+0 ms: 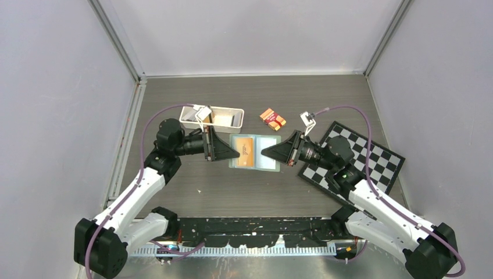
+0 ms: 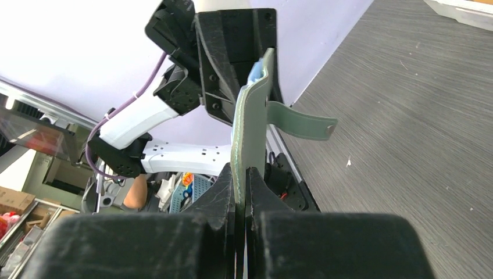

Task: Put the credit cards into the card holder
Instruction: Turn over the card holder at the center of the board.

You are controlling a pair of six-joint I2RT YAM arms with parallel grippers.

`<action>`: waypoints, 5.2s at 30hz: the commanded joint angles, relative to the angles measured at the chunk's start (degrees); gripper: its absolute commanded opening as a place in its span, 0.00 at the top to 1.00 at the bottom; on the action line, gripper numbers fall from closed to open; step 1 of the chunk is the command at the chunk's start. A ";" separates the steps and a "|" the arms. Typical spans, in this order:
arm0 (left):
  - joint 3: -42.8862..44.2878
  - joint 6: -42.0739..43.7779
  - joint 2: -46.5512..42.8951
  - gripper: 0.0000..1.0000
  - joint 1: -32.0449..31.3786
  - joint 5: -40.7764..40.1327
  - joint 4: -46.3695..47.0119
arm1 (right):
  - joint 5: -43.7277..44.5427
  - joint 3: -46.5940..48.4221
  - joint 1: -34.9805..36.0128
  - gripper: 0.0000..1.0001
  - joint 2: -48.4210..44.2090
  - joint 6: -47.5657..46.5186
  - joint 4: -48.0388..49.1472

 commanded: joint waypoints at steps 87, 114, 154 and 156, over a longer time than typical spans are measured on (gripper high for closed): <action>1.13 9.71 24.59 0.76 -12.04 -10.11 -7.14 | 18.62 4.45 6.66 1.00 41.68 -6.89 -15.33; 2.60 13.38 28.16 1.00 -11.86 -37.58 -27.95 | 32.81 4.96 6.48 0.78 29.77 -11.44 -33.93; 2.69 15.30 31.62 0.92 -11.36 -37.59 -28.43 | 20.64 5.75 7.01 0.75 32.71 -7.10 -26.49; 2.78 15.33 31.70 0.92 -11.41 -37.58 -28.52 | 21.45 5.90 7.12 0.75 32.37 -7.16 -27.54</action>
